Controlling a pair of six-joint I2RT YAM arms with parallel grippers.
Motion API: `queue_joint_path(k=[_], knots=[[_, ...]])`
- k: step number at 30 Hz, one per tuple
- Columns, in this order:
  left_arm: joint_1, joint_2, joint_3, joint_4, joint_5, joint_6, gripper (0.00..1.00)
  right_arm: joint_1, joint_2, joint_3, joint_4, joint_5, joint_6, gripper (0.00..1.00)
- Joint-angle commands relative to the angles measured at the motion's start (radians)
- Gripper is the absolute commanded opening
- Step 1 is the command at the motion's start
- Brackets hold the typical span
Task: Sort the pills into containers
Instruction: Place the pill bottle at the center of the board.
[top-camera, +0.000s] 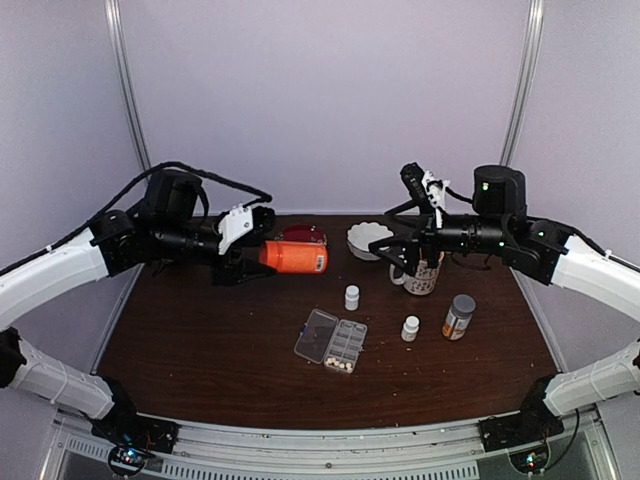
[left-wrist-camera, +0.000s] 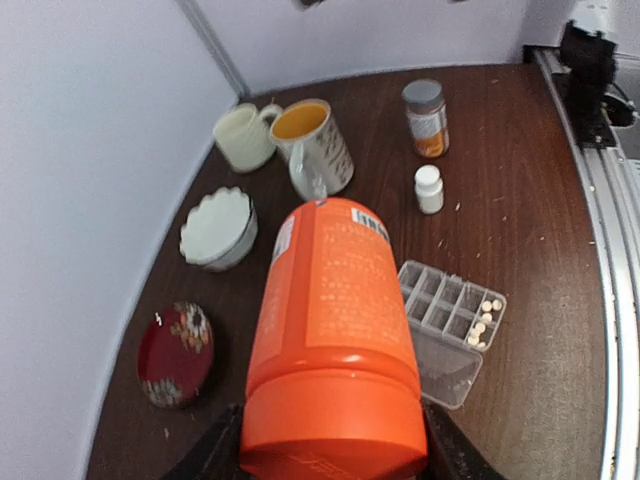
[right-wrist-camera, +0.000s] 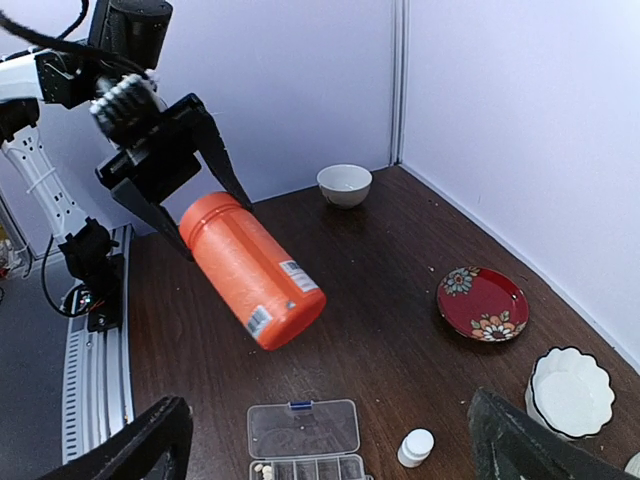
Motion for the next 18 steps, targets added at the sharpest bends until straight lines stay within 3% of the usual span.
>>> queue_joint_path(k=[1,3,8,18], knots=[[0.035,0.137,0.161,-0.274,-0.262,-0.424,0.0,-0.006,-0.004,-0.007,0.035,0.078,0.028,1.0],[0.064,0.21,0.213,-0.353,-0.318,-0.469,0.0,-0.007,-0.003,-0.008,0.031,0.086,0.035,1.0],[0.168,0.395,0.376,-0.546,-0.306,-0.537,0.0,-0.008,-0.014,-0.026,0.024,0.092,0.045,1.0],[0.197,0.659,0.665,-0.858,-0.559,-0.57,0.0,-0.007,-0.072,-0.127,0.038,0.108,0.067,1.0]])
